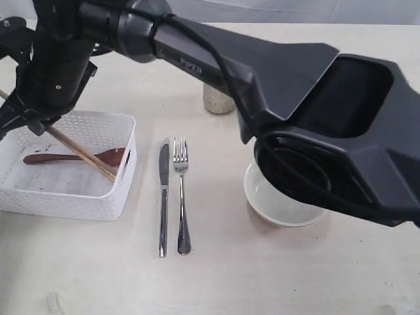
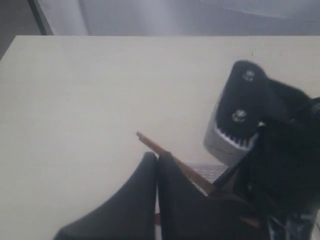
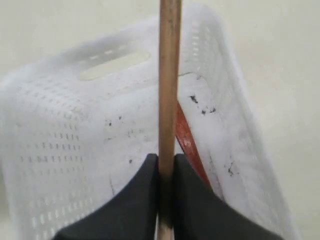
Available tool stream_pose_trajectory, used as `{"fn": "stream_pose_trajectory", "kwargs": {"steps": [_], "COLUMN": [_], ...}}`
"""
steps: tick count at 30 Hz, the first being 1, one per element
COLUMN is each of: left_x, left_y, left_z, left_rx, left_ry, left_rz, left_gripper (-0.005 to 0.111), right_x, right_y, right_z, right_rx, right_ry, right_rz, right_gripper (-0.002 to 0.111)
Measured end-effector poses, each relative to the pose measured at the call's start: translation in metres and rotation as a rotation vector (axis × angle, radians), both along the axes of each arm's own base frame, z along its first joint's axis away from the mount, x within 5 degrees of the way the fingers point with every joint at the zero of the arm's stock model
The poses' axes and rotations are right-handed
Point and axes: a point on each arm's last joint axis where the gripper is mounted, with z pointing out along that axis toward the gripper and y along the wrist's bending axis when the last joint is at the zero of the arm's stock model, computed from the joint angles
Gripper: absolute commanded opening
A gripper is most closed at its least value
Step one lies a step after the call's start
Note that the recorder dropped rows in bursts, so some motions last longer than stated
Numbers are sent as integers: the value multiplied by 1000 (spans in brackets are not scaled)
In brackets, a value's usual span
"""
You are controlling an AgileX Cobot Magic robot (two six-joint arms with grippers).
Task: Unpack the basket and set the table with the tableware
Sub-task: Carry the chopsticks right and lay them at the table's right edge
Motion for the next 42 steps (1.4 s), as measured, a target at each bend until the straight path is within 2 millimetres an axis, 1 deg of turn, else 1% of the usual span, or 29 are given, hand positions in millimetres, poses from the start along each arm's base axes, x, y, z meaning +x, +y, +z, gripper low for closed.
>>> {"fn": "stream_pose_trajectory", "kwargs": {"steps": [3,6,8,10,13,16,18,20,21,23,24,27,29,30,33,35,37,38,40,42], "left_x": [0,0,0,0,0,0,0,0,0,0,0,0,0,0,0,0,0,0,0,0], "left_y": [0,0,0,0,0,0,0,0,0,0,0,0,0,0,-1,-1,-1,-1,-1,-1], "left_z": [0,0,0,0,0,0,0,0,0,0,0,0,0,0,0,0,0,0,0,0], "left_rx": [4,9,10,13,13,16,16,16,16,16,16,16,15,12,8,13,17,18,16,17], "left_ry": [0,-2,-2,-2,-2,-2,-2,-2,-2,-2,-2,-2,-6,-4,-3,-3,-3,-3,-3,-3], "left_rz": [-2,-7,-8,-9,-9,-11,-11,-11,-11,-11,-11,-11,-13,-13,-12,-16,-19,-19,-19,-20], "left_gripper": [0,0,0,0,0,0,0,0,0,0,0,0,0,0,0,0,0,0,0,0], "right_x": [-3,-5,-1,12,39,58,66,71,72,72,73,70,68,67,70,72,72,71,70,69], "right_y": [-7,-20,-32,-48,-81,-115,-139,-164,-174,-203,-219,-277,-325,-344,-412,-450,-478,-487,-503,-509], "right_z": [24,44,60,77,97,108,113,114,114,113,109,108,105,104,80,55,28,17,-7,-24], "right_rx": [-4,-36,-39,-20,9,21,14,-7,-18,-47,-66,-103,-124,-128,-153,-170,-193,-205,-224,-236], "right_ry": [-27,-39,-41,-43,-36,-6,7,30,38,60,77,117,127,126,174,226,300,330,383,413], "right_rz": [14,25,9,-46,-167,-261,-311,-360,-377,-420,-447,-561,-673,-724,-930,-1051,-1142,-1167,-1213,-1231], "right_gripper": [0,0,0,0,0,0,0,0,0,0,0,0,0,0,0,0,0,0,0,0]}}
